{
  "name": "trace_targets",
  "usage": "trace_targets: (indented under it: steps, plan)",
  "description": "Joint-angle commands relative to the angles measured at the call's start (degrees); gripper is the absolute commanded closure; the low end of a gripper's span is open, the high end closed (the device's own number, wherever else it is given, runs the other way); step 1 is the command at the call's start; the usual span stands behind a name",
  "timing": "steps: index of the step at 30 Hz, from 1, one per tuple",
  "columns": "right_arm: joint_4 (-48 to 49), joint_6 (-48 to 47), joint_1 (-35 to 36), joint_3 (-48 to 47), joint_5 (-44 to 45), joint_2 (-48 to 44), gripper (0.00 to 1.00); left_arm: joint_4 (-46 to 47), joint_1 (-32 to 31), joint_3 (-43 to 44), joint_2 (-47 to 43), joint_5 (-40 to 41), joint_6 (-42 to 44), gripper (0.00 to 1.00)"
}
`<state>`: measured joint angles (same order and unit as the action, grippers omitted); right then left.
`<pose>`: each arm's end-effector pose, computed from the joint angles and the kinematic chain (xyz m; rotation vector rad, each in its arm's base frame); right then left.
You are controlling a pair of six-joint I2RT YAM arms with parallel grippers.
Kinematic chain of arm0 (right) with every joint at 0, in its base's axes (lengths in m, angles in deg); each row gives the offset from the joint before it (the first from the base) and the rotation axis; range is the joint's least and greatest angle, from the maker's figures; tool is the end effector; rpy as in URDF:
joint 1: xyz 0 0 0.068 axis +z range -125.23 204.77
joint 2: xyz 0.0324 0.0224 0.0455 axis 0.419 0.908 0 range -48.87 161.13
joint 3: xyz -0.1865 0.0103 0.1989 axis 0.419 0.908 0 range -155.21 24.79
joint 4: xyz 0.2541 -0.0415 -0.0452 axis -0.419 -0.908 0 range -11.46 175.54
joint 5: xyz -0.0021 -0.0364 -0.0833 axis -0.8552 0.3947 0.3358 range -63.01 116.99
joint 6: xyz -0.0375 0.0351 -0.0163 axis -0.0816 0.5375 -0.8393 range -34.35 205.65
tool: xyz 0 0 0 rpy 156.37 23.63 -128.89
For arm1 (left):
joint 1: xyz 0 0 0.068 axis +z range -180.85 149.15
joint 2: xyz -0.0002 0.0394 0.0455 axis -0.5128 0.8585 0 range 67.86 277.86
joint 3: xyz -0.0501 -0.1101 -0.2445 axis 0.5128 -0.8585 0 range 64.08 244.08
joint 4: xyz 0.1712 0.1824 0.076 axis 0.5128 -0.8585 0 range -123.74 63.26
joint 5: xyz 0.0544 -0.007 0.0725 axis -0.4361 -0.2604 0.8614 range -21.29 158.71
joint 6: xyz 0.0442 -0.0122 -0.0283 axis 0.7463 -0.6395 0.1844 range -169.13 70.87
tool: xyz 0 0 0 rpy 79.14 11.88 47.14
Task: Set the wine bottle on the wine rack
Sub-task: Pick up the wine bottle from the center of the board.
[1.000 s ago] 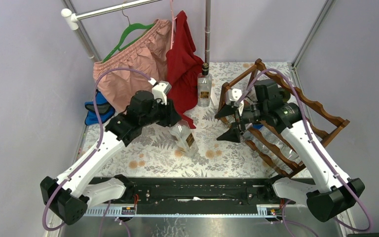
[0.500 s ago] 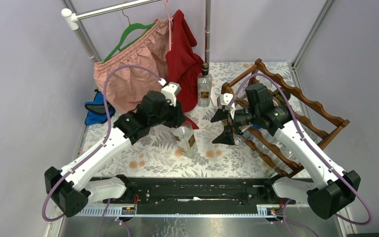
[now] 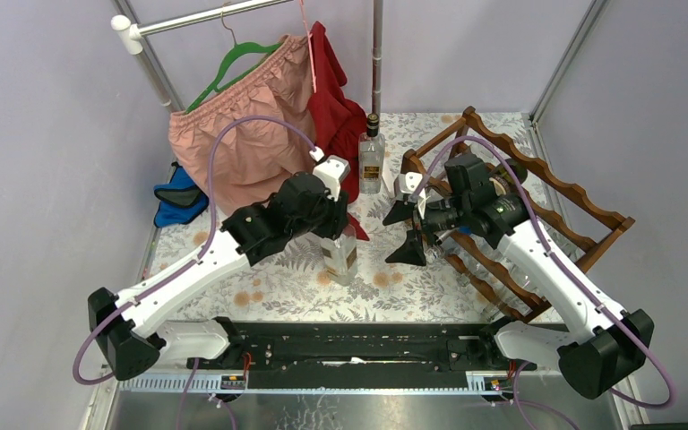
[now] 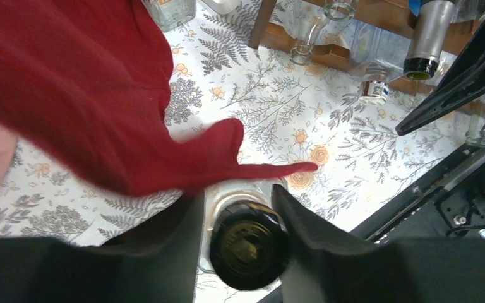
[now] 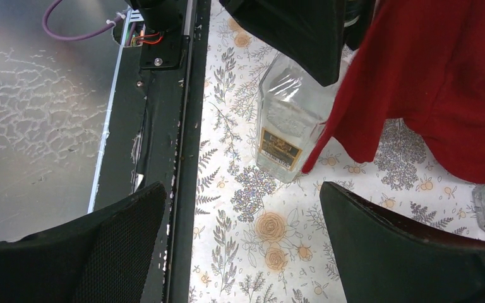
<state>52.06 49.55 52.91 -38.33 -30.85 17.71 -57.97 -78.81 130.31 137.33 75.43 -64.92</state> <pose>0.1953 0.1386 0.3451 -1.5020 1.3746 1.0138 0.1809 -0.1945 0.3449 0.5469 2.1441 -0.5048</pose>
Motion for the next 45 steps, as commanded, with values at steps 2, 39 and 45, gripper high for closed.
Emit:
trace_targets:
  steps: [2, 39, 45]
  plan:
    - [1.66, 0.08, 0.48, 0.13, -0.09, -2.04, 0.0, -0.94, -0.53, 2.43, -0.22, 1.01, 0.42, 0.43]
    - [8.0, 5.11, 0.62, 3.75, 1.04, -0.35, 0.0, -8.77, -2.98, 4.97, -0.05, -4.56, -4.75, 1.0]
    - [11.2, 5.78, 4.02, 5.16, 7.14, 0.46, 0.0, -2.99, -2.93, 3.56, -5.01, -6.46, -9.02, 1.0]
